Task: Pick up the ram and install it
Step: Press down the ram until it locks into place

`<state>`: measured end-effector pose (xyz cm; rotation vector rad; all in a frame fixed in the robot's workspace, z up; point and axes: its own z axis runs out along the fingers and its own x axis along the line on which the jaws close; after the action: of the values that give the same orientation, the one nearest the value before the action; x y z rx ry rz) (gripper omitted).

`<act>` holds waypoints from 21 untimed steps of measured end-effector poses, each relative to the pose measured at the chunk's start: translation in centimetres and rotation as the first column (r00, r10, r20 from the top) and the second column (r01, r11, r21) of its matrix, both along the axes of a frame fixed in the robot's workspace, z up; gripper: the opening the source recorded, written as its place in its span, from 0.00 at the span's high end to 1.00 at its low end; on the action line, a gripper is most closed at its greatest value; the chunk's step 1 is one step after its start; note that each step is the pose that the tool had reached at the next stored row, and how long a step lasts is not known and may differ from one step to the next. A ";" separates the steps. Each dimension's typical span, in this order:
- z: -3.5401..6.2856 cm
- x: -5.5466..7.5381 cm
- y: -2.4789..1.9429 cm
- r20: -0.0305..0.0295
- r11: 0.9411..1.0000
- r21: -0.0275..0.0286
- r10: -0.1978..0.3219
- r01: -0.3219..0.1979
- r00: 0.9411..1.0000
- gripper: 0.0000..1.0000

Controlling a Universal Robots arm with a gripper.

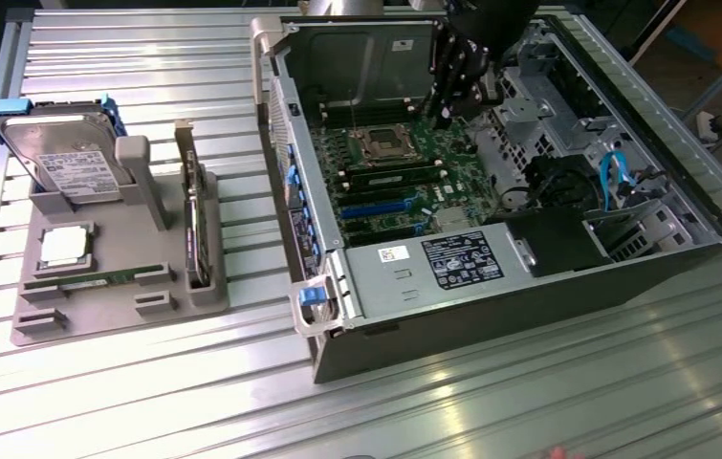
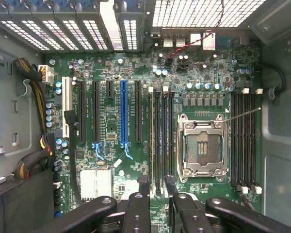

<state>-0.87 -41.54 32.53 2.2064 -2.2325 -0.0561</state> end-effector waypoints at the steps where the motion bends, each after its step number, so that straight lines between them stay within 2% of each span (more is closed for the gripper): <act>1: 0.00 0.0 0.00 0.000 1.000 0.000 0.000 0.000 1.000 0.74; 7: 0.03 0.0 0.00 0.000 1.000 0.000 0.000 0.000 1.000 0.74; 12: 0.80 0.0 0.00 -0.001 1.000 0.000 0.000 0.000 1.000 0.74; 21: 0.80 0.0 0.00 -0.001 1.000 0.000 0.000 0.000 1.000 0.74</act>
<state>-0.87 -41.54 33.33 2.2058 -2.2320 -0.0572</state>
